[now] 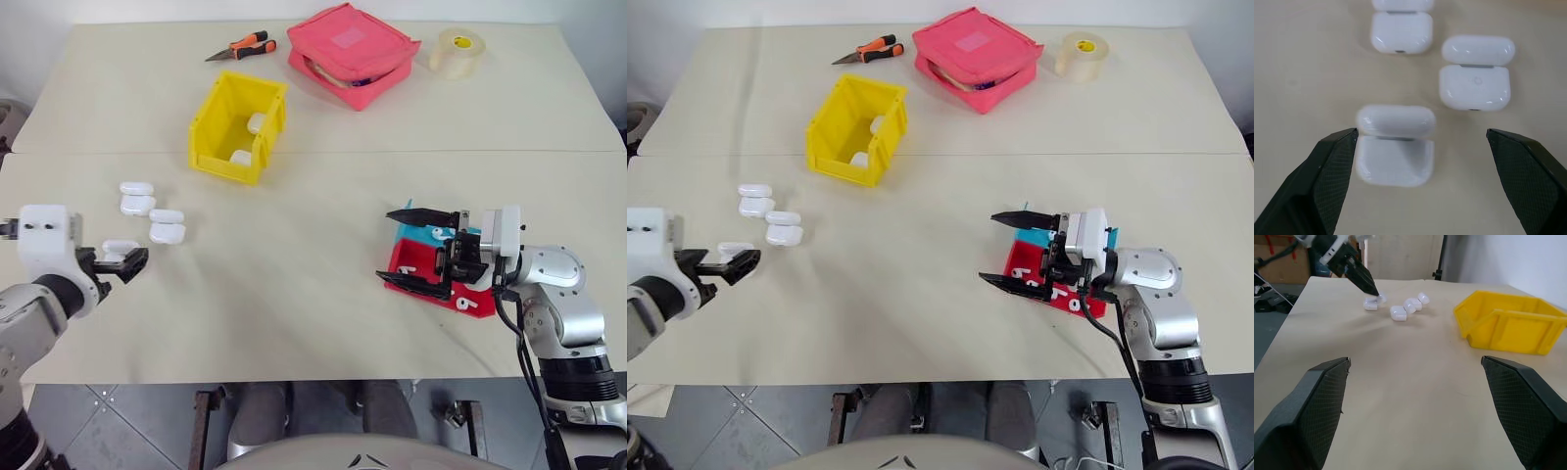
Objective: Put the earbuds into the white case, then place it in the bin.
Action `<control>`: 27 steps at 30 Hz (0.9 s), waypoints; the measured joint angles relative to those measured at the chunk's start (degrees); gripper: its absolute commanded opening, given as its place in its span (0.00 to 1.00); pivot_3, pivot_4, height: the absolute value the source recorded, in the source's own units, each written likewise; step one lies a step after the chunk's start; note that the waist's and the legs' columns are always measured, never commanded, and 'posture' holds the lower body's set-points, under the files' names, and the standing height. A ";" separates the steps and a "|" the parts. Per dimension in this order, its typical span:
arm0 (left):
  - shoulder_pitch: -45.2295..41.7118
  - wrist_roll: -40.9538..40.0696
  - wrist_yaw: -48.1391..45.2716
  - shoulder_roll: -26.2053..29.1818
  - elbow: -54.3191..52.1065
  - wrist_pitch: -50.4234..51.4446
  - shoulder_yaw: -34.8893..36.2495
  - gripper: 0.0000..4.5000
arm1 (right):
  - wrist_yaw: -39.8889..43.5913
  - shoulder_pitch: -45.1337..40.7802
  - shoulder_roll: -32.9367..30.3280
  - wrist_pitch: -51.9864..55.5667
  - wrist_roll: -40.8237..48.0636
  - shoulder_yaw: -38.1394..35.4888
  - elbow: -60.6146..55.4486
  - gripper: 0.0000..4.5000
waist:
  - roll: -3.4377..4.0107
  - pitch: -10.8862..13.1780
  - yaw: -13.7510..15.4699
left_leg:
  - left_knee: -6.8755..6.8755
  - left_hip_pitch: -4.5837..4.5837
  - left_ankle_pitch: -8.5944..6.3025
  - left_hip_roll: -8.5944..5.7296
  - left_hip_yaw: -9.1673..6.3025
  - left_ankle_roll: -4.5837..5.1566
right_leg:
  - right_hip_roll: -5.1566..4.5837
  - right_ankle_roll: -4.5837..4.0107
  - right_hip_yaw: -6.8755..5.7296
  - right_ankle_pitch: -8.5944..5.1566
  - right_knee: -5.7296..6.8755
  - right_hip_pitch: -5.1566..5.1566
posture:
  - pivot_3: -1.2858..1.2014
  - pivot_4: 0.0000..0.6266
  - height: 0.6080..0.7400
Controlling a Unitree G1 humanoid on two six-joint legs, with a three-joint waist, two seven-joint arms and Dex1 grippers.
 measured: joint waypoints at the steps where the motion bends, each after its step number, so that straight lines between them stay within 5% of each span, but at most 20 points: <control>1: -1.08 1.00 0.24 -0.05 0.45 1.79 -0.81 0.99 | -0.12 0.23 0.00 0.16 0.00 -0.05 -0.24 1.00 | 0.00 0.00 -0.21 | 0.00 0.01 0.00 0.01 0.01 -0.02 | 0.02 0.00 0.00 0.00 0.00 0.00 | 0.52 0.24 1.00; 14: -1.24 6.26 -1.97 0.15 2.25 5.74 -1.61 0.99 | -2.74 2.93 0.00 0.38 -0.01 -0.35 -2.41 1.00 | 0.00 0.00 -0.09 | 0.00 0.00 0.01 0.04 0.04 -0.07 | 0.02 -0.02 0.04 -0.01 -0.01 -0.04 | 0.52 0.24 1.00; 27: -1.47 11.68 -11.11 5.95 10.34 1.18 -7.05 0.99 | -4.26 3.53 -0.01 0.31 -0.17 -0.38 -2.85 1.00 | 0.00 0.00 -0.09 | -0.01 0.00 0.01 0.04 0.05 -0.07 | 0.01 -0.02 0.04 -0.01 -0.01 -0.05 | 0.52 0.24 1.00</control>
